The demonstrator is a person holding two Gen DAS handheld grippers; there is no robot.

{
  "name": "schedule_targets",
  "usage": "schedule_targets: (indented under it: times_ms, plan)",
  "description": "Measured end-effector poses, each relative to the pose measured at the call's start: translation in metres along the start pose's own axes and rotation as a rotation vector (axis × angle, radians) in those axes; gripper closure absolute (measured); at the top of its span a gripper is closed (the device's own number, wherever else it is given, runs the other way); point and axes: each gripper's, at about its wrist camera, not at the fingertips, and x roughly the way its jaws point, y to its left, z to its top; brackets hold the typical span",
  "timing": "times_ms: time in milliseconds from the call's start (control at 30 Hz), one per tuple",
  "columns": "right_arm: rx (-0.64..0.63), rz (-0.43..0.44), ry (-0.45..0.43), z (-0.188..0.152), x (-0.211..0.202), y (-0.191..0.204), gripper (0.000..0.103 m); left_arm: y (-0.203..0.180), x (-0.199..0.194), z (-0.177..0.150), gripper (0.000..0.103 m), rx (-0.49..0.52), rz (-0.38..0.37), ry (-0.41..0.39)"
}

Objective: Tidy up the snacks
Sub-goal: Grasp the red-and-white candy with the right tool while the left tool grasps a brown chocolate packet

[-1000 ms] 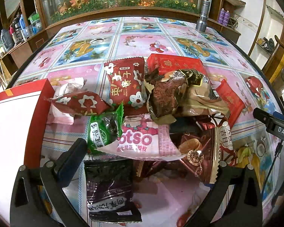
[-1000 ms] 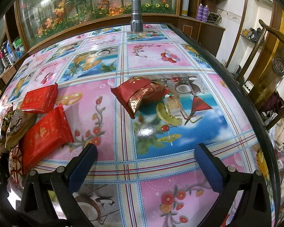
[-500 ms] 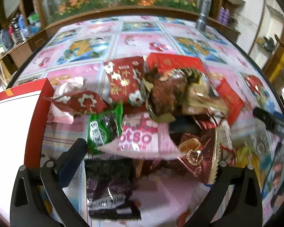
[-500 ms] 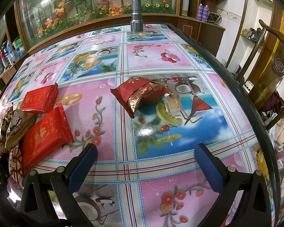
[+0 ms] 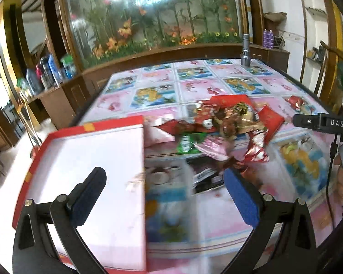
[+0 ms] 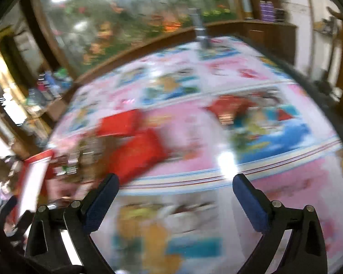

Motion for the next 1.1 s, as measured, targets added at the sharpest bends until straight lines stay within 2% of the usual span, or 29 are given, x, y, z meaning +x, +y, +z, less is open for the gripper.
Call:
schedule_targets:
  times_ms: [100,200,267,300,433,500,533,567,733,833,900,967,1100]
  plan:
    - [-0.063,0.029,0.053,-0.007,0.014,0.044,0.003,0.012,0.005,-0.003,0.0,-0.022,-0.027,0.035]
    - [-0.044,0.077,0.129,-0.01,0.034,0.066,0.009,0.019,0.006,-0.01,0.0,-0.044,-0.036,0.057]
    - [-0.022,0.072,0.156,-0.011,0.043,0.073,0.01,0.017,0.005,-0.012,0.0,-0.028,-0.039,0.061]
    - [-0.034,0.05,0.139,-0.012,0.042,0.078,0.011,0.015,0.004,-0.013,0.0,-0.016,-0.041,0.06]
    - [-0.076,0.002,0.152,-0.013,0.052,0.088,0.031,0.007,0.004,-0.014,0.0,0.01,-0.038,0.062]
    - [-0.142,-0.054,0.149,-0.014,0.056,0.095,0.05,0.004,0.005,-0.013,0.0,0.01,-0.054,0.072]
    - [-0.163,-0.061,0.151,-0.015,0.057,0.097,0.067,0.002,0.005,-0.012,0.0,0.008,-0.067,0.079]
    - [-0.183,-0.07,0.15,-0.015,0.057,0.098,0.073,0.0,0.005,-0.011,0.0,0.004,-0.083,0.087]
    - [-0.189,-0.002,0.155,-0.013,0.05,0.08,0.078,-0.019,0.008,-0.005,0.0,-0.046,-0.154,0.161]
    - [-0.156,-0.024,0.124,-0.007,0.045,0.053,0.078,-0.04,0.016,-0.004,0.0,-0.079,-0.205,0.237]
    - [-0.129,-0.038,0.098,-0.003,0.04,0.032,0.078,-0.053,0.023,-0.004,0.0,-0.093,-0.204,0.274]
    - [-0.064,0.004,0.093,-0.001,0.034,0.01,0.077,-0.064,0.033,-0.003,0.0,-0.114,-0.199,0.311]
    - [-0.041,0.018,0.091,0.001,0.031,0.002,0.077,-0.07,0.056,0.004,0.0,-0.186,-0.178,0.367]
